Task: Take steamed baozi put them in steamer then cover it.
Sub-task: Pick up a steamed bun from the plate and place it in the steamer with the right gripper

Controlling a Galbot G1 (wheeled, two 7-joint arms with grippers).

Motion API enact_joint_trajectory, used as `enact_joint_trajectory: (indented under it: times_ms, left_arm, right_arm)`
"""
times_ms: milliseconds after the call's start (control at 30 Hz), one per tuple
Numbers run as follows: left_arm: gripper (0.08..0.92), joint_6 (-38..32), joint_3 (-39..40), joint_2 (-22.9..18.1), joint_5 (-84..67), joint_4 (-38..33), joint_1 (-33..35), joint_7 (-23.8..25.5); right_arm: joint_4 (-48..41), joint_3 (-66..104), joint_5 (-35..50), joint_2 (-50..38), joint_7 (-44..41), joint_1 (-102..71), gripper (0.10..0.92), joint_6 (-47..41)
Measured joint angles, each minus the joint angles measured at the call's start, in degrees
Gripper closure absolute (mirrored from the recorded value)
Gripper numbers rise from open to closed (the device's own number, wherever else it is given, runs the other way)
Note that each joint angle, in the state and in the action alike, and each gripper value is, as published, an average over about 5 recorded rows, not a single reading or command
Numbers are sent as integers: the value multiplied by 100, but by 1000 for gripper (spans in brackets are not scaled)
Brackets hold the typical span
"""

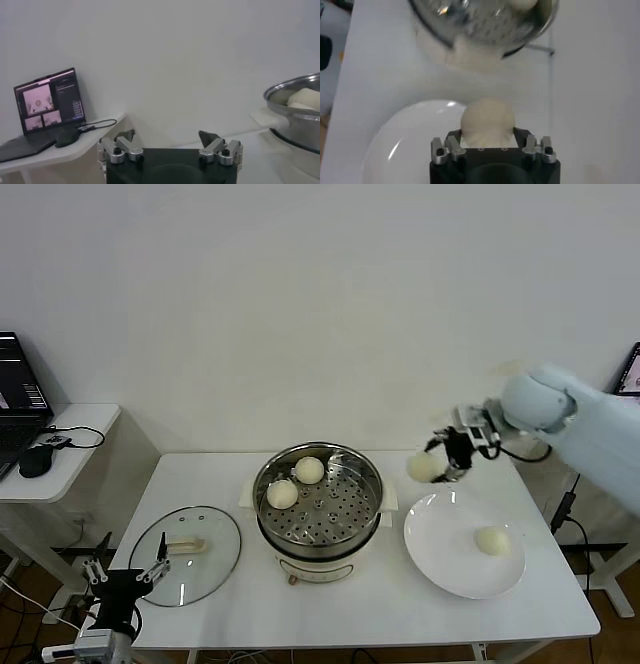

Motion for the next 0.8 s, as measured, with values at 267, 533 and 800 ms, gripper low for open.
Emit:
enact_joint_trajectory:
  times_ms: [267,533,800]
  left_arm:
    - [177,20,-91,-4,-20,-100,13,2]
    - [177,40,-143,-30,-31,-159,-67,3]
    - [177,25,-227,-16,-113,-114,-91,-7]
  right_arm:
    - [-169,-684,196,817,53,367,364,249]
    - [-432,-1245,213,1692,125,486,364,735]
    - [-775,-1644,0,2480,158,467,359,1381]
